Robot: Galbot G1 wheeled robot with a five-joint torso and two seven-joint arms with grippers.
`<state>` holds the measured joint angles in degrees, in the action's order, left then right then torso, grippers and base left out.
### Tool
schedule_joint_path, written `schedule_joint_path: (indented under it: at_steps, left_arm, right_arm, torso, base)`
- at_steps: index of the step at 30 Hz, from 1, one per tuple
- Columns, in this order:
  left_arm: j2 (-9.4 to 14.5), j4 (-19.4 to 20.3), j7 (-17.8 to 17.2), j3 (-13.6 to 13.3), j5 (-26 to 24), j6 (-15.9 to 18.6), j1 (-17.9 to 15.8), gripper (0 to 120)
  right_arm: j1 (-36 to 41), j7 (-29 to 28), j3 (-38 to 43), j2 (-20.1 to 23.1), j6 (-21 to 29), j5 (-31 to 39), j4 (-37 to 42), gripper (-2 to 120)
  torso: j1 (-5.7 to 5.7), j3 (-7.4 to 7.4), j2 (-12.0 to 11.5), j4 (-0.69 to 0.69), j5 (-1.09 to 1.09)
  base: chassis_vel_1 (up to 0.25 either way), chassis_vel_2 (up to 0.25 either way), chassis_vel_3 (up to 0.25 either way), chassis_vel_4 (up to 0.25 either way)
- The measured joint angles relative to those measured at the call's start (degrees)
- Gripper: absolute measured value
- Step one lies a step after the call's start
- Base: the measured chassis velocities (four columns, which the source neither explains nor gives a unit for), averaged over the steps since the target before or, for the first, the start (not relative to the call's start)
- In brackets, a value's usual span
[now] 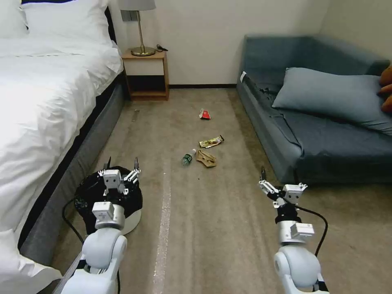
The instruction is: Pick up the trash bin, then pick up the garbage on the floor and place it into the trash bin.
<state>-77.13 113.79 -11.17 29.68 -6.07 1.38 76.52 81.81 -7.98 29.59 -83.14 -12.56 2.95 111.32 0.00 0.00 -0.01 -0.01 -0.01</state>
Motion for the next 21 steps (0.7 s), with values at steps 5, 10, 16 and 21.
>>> schedule_joint_path:
  at_steps: [5,10,16,21]
  left_arm:
    - [-1.7,3.8,-8.8,2.1,0.4,4.1,3.7,87]
    - [-3.3,7.8,-18.5,1.3,-5.7,9.7,5.3,87]
    - [-5.1,6.1,-32.2,2.8,-17.0,16.7,2.0,93]
    - [-5.4,2.4,-38.0,5.1,-26.7,21.4,-3.5,93]
  right_arm:
    - [-0.1,-0.1,-1.2,0.1,-1.3,-0.3,-1.1,100]
    - [0.3,0.5,-1.6,-0.1,-1.7,-0.7,-2.0,100]
    - [1.3,0.1,-2.2,-0.5,-1.1,-1.6,-1.4,100]
    - [2.1,-0.2,-1.6,-0.1,-1.1,-2.5,-0.9,100]
  torso:
    - [0.00,0.00,0.0,0.02,0.00]
    - [0.00,0.00,0.0,0.01,0.01]
    - [0.00,0.00,0.0,0.01,0.00]
    - [0.00,0.00,0.0,0.00,0.00]
  base:
    - [0.000,0.000,0.000,0.000]
    - [0.000,0.000,0.000,0.000]
    - [0.000,0.000,0.000,0.000]
    - [0.000,0.000,0.000,0.000]
